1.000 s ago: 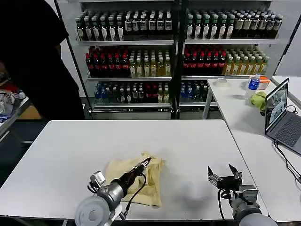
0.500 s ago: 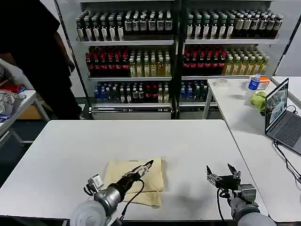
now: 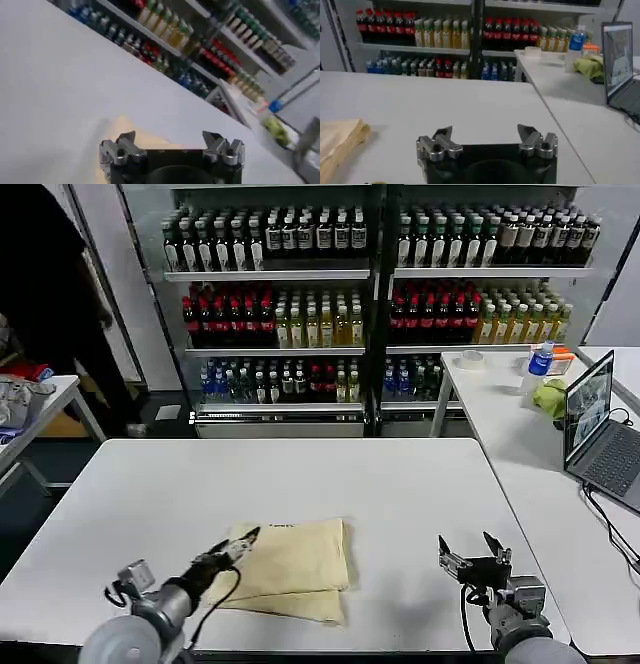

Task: Fold and organize the clothes.

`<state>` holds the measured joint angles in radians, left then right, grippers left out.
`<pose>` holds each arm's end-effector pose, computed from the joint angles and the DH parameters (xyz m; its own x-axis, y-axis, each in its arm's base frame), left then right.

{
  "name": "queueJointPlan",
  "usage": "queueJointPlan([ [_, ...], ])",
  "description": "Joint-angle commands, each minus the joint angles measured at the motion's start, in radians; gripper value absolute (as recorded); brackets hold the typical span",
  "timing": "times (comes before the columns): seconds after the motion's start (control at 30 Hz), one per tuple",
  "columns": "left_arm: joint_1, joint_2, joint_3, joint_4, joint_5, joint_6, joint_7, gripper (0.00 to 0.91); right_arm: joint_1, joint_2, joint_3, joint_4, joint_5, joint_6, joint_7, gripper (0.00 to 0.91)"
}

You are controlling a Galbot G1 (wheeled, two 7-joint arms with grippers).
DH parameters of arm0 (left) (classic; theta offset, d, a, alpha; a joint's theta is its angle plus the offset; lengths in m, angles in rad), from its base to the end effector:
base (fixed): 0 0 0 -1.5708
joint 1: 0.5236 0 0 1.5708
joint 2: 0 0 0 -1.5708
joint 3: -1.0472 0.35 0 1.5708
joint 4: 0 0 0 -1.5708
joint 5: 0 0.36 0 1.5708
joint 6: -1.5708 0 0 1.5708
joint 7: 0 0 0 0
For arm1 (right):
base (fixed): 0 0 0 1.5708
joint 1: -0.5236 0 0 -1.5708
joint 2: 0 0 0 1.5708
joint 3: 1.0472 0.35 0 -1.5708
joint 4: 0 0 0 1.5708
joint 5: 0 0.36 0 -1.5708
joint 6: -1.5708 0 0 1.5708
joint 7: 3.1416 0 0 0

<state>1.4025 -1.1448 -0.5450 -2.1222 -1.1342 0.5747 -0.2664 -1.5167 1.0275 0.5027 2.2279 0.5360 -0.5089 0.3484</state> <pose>0.2372 0.0727 -0.2419 -0.8406 0.3264 0.4323 0.0341 0.8283 -0.5592 0.2024 -0.0622 -0.2310 -0.9190 0.0065 0.3942 -0.0248 0.9969 -0.0744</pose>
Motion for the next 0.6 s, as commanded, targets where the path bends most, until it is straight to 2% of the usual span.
queueJointPlan([
  [0.03, 0.021, 0.092, -0.126, 0.084, 0.012, 0.002, 0.032, 0.907, -0.006, 0.001, 0.004, 0.001, -0.001, 0.000, 0.000, 0.907],
  [0.6, 0.007, 0.073, -0.027, 0.169, 0.016, 0.005, 0.096, 0.907, -0.025, -0.001, 0.030, 0.011, 0.000, -0.003, 0.001, 0.907],
])
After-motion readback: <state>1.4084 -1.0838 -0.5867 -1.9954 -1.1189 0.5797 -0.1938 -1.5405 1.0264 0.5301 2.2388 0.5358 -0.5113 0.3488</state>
